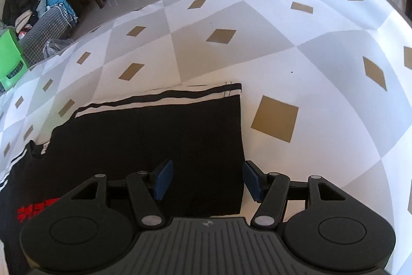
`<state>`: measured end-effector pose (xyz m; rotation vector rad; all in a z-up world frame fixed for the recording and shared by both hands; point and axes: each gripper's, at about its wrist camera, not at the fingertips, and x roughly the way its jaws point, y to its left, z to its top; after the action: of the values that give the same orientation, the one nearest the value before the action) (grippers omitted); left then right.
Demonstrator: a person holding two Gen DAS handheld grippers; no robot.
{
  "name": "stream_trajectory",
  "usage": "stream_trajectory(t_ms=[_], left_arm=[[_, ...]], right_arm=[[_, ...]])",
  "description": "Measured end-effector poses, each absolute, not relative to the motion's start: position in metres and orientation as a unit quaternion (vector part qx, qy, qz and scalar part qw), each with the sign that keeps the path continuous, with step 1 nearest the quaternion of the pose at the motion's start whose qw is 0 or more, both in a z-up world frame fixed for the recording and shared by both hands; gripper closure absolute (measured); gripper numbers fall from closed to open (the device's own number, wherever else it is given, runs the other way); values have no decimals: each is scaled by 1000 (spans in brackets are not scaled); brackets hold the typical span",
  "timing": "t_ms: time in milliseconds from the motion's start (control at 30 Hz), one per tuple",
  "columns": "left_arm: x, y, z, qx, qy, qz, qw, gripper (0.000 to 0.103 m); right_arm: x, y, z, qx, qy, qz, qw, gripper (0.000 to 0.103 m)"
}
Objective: Fold clothes
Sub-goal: 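Grasp a side edge of the black shirt with the right gripper and fold it inward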
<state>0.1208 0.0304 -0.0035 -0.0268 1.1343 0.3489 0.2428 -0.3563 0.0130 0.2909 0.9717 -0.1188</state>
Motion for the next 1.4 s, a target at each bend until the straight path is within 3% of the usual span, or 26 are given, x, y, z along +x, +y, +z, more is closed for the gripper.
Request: stream_trajectory(t_ms=[167,333,500,967,1400], left_arm=[[119,30,-4,-16,535,164,829,0],[118,29,-4,-12,534,162,830,0],[117,28,-4,-10,534,161,830,0],[115,29,-3,-5,535,161,829,0],[115,31,-3,-8,537,161,828,0]], right_arm=[[241,-348,11,111,460,-66,879,49],[241,-348,12,102,458,-76,880,75],[241,-347,13,107,462,-73,878,86],[234,-324,41,69,414,-50,906,89],[219,-243,53,-21,374,123,919,89]])
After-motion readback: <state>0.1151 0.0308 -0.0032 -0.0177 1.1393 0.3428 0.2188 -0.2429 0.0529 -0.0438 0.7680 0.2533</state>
